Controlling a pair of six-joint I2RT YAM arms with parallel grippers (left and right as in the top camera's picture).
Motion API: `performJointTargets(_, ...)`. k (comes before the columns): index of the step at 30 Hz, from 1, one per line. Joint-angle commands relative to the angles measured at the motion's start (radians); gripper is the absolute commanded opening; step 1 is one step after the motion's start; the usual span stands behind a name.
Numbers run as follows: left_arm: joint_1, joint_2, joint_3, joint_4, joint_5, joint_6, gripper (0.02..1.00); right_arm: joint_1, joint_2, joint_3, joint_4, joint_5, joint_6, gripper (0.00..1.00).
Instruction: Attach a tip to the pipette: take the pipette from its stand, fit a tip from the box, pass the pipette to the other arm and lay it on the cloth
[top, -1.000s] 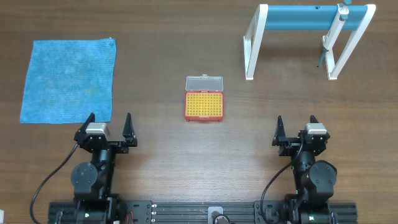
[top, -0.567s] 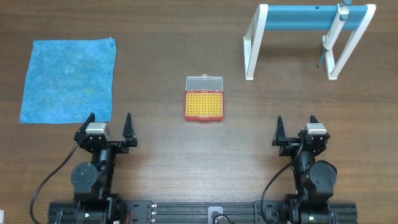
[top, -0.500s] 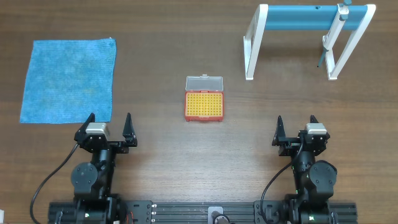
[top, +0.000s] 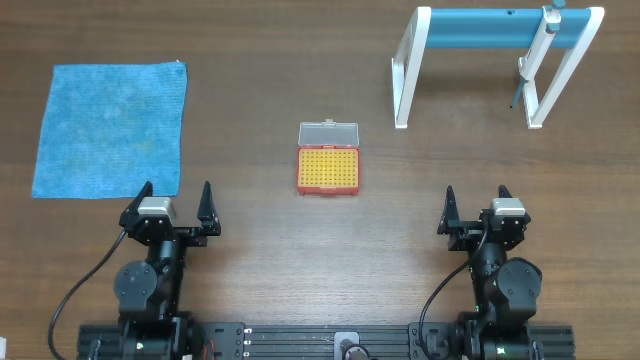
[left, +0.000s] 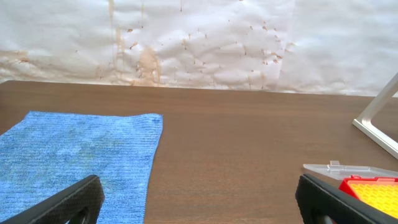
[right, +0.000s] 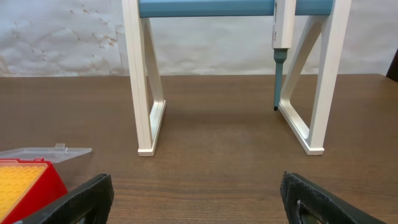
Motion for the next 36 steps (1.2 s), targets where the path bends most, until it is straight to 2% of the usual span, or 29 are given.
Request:
performJointTargets(1, -0.002, -0.007, -0.002, -0.007, -0.004, 0.006, 0.998, 0.006, 0.072, -0.006, 0.003, 0.01, -0.007, 0.886)
performJointTargets(4, -0.002, -0.007, -0.002, -0.006, -0.004, 0.006, 0.998, 0.002, 0.523, 0.203, 0.091, 0.01, -0.05, 0.886)
performJointTargets(7, -0.002, -0.007, -0.002, -0.007, -0.004, 0.006, 0.998, -0.027, 0.755, 0.398, 0.088, 0.014, -0.114, 0.888)
performJointTargets(12, -0.002, -0.007, -0.002, -0.007, -0.004, 0.006, 0.998, -0.153, 1.009, 0.684, 0.069, 0.013, -0.256, 0.886)
performJointTargets(13, -0.002, -0.007, -0.002, -0.007, -0.004, 0.006, 0.996, -0.2, 1.061, 0.735, 0.069, -0.003, -0.292, 0.884)
performJointTargets(15, -0.002, -0.007, -0.002, -0.007, -0.004, 0.006, 0.998, -0.286, 1.142, 0.796, 0.08, -0.157, -0.348, 0.884)
performJointTargets(17, -0.002, -0.007, -0.002, -0.007, -0.004, 0.006, 1.0, -0.369, 1.228, 0.841, 0.115, -0.3, -0.349, 0.888)
performJointTargets(19, -0.002, -0.007, -0.002, -0.006, -0.004, 0.006, 0.998, -0.414, 1.309, 0.866, 0.164, -0.377, -0.348, 0.886)
performJointTargets(22, -0.002, -0.007, -0.002, -0.007, -0.004, 0.006, 0.998, -0.416, 1.412, 0.876, 0.261, -0.388, -0.336, 0.888)
performJointTargets(28, -0.002, -0.007, -0.002, -0.007, -0.004, 0.006, 0.998, -0.414, 1.535, 0.876, 0.434, -0.388, -0.199, 0.886)
performJointTargets(36, -0.002, -0.008, -0.002, -0.007, -0.004, 0.006, 0.998, -0.376, 1.645, 0.876, 0.583, -0.388, -0.102, 0.884)
